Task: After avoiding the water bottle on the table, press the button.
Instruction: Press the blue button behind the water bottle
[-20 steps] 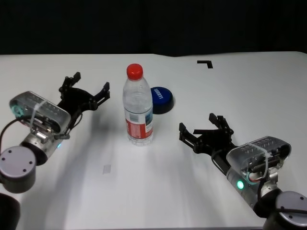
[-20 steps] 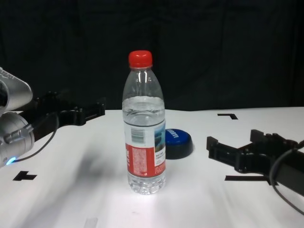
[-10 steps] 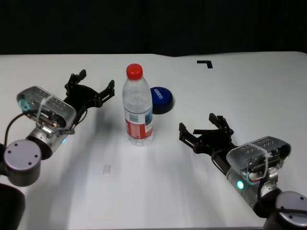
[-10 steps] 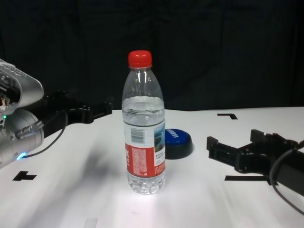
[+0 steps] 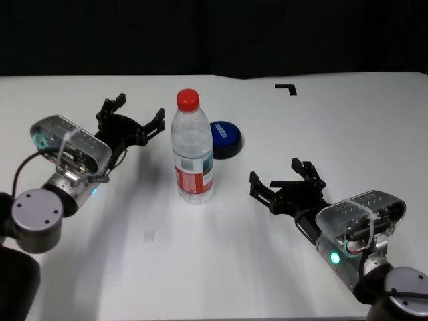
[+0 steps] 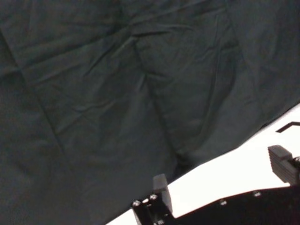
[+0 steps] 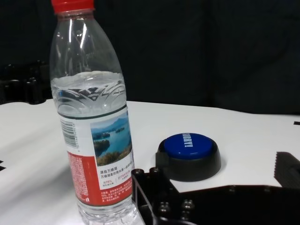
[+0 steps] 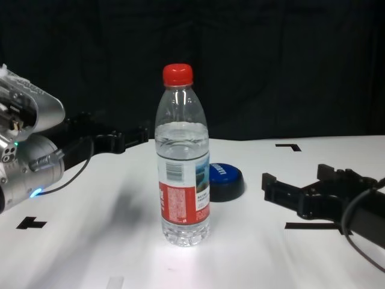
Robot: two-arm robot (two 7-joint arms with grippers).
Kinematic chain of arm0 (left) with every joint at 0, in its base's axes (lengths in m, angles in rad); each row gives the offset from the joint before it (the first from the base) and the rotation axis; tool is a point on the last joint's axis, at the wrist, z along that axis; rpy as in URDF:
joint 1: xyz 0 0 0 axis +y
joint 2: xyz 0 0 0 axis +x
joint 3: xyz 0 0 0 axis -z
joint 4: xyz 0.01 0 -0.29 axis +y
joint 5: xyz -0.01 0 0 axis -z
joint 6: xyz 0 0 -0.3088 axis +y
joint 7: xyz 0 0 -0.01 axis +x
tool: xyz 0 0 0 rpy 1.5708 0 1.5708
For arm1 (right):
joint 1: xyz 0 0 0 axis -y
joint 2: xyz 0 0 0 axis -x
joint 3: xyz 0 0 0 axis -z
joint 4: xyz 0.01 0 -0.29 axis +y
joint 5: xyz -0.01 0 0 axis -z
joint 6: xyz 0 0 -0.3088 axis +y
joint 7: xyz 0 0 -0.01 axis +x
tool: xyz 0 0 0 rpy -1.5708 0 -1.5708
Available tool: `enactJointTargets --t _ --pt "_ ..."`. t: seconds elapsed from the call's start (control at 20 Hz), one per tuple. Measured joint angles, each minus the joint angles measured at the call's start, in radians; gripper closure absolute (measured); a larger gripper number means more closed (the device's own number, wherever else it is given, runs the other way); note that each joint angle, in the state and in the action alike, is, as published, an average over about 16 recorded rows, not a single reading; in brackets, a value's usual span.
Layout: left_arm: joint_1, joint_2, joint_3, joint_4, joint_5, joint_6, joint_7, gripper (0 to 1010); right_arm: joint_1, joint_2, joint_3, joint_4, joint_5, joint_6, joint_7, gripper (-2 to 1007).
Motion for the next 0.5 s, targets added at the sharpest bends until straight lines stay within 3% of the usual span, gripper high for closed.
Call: enactJointTargets --t 0.5 --pt "-0.04 -0.012 0.014 0.06 0.003 -0.019 -0.001 7 0.0 0.0 0.0 0.0 0.0 0.0 0.0 2"
